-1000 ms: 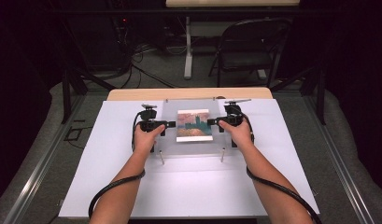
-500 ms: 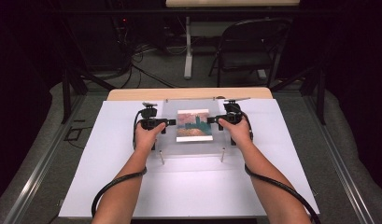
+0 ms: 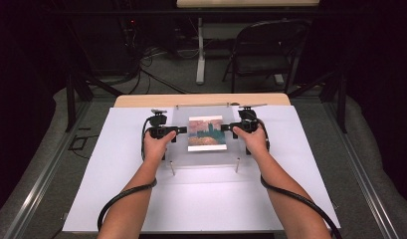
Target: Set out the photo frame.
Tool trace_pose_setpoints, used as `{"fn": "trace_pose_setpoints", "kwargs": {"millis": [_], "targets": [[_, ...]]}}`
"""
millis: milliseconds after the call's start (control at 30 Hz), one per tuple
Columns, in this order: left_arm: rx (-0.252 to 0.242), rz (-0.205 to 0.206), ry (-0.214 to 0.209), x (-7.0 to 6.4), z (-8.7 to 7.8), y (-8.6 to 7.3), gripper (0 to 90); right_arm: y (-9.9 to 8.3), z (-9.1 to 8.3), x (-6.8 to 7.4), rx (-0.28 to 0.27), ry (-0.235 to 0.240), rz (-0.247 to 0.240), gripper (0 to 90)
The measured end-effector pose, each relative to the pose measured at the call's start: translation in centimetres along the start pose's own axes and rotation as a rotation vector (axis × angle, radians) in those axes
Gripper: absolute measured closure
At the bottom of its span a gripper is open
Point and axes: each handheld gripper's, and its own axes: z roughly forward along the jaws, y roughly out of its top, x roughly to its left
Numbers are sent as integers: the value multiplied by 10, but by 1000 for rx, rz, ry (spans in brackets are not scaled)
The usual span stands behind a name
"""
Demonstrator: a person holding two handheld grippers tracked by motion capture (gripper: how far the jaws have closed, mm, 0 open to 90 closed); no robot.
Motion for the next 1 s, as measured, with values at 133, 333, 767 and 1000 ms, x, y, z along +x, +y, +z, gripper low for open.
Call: {"fn": "trace_pose_setpoints", "kwargs": {"millis": [133, 333, 767, 1000], "targets": [[-11, -1, -1, -1, -4, 0, 259, 1, -3, 4, -19, -4, -20, 258], [-38, 13, -2, -4, -11, 0, 264, 3, -10, 11, -50, -11, -52, 263], [-83, 86, 6, -17, -37, 2, 337, 3, -32, 22, -93, -20, -124, 291], [-125, 94, -3, -23, -53, -1, 414, -1, -50, 32, -119, -32, -178, 304]]}}
